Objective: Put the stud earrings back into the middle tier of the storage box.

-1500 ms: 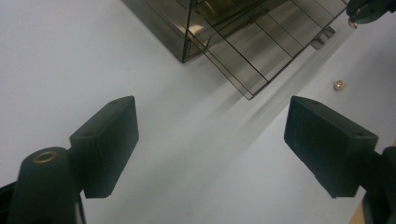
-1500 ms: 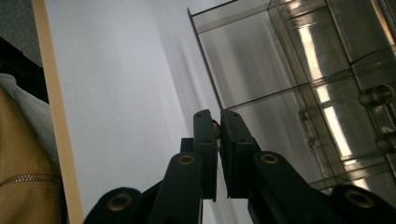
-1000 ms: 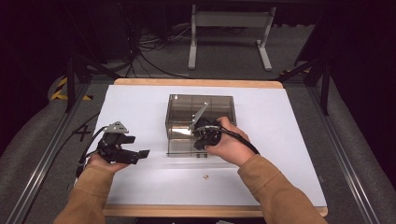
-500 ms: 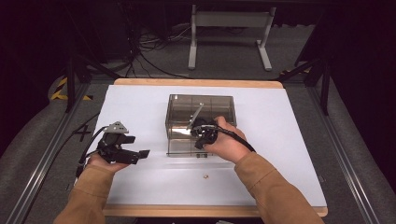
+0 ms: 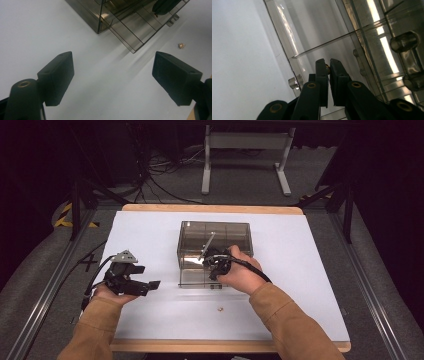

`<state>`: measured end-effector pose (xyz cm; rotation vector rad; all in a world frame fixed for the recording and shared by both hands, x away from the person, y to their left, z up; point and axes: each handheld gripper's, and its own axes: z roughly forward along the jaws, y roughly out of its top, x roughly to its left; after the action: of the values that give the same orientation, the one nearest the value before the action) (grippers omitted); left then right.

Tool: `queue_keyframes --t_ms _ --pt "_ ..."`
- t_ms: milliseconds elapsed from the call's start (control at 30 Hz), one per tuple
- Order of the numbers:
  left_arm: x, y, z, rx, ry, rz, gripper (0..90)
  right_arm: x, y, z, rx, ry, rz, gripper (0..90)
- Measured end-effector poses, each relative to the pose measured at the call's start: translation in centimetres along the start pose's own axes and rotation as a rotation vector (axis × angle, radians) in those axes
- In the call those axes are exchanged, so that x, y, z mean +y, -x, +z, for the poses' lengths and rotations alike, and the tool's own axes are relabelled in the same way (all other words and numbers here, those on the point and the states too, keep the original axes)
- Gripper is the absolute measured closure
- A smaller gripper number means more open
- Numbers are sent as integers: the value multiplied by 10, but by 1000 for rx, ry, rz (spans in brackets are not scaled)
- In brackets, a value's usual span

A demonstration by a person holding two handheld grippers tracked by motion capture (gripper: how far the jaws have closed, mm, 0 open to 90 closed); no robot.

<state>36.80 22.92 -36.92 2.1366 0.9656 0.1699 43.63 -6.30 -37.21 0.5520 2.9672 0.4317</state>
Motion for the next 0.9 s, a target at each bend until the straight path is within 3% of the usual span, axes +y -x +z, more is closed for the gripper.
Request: queue_keyframes --t_ms 900 --pt "0 0 0 2 3 -1 182 -1 1 4 -11 -10 5 825"
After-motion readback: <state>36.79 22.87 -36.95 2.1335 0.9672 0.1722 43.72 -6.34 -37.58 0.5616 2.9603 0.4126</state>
